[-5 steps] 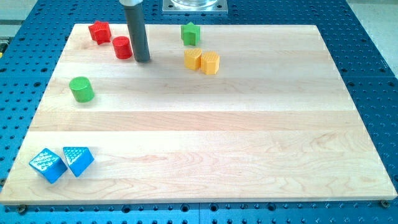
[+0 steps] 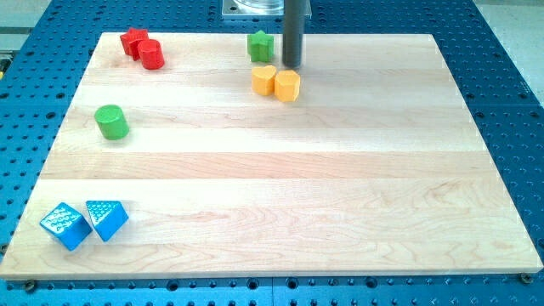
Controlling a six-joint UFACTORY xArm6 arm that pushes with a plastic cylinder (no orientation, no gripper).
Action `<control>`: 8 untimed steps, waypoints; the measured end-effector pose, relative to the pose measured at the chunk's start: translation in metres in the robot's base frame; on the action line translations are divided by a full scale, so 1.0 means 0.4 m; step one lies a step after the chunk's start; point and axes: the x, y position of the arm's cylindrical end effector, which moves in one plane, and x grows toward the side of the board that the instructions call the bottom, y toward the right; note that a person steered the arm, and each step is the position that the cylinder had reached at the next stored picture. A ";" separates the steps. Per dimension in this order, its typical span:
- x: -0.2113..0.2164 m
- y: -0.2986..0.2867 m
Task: Move the green star into the green circle
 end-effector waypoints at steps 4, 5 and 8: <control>-0.039 -0.417; -0.050 -0.171; 0.047 -0.446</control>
